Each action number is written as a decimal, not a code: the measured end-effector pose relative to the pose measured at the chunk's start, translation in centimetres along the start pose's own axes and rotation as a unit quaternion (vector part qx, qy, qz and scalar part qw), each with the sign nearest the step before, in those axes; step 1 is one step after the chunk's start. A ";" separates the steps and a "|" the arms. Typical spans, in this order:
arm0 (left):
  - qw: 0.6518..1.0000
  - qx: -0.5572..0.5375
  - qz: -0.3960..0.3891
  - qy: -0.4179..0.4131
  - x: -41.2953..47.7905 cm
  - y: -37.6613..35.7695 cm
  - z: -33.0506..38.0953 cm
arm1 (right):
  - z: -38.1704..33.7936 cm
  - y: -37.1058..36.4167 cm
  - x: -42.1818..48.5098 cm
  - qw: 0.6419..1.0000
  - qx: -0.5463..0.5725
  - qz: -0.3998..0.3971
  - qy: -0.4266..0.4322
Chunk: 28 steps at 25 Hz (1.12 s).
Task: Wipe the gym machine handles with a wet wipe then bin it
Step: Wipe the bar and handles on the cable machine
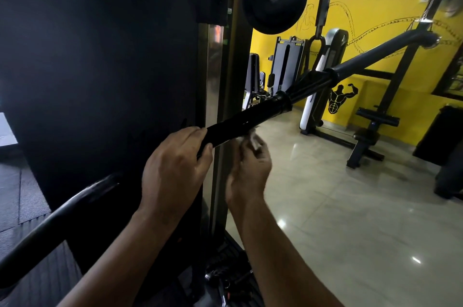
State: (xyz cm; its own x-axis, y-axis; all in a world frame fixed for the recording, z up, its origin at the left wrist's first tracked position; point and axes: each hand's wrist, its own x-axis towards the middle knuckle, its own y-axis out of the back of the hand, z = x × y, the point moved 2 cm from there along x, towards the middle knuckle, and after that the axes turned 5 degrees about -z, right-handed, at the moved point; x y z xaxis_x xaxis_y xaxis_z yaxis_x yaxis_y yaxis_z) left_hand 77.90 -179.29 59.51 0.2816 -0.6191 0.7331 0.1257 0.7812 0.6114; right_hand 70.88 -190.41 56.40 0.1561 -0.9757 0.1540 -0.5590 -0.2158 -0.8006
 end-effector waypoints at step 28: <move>0.999 -0.021 -0.031 0.008 2.2 -1.1 1.2 | -9.2 -3.7 5.8 0.447 -0.724 -0.309 0.425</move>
State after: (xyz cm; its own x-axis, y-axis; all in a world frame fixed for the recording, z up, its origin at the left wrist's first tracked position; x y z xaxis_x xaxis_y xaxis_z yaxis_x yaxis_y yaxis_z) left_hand 77.30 -181.60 60.82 0.2876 -0.6658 0.6884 0.1835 0.7438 0.6427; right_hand 66.36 -195.64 65.64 0.6237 -0.2421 0.7432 -0.6601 0.3461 0.6667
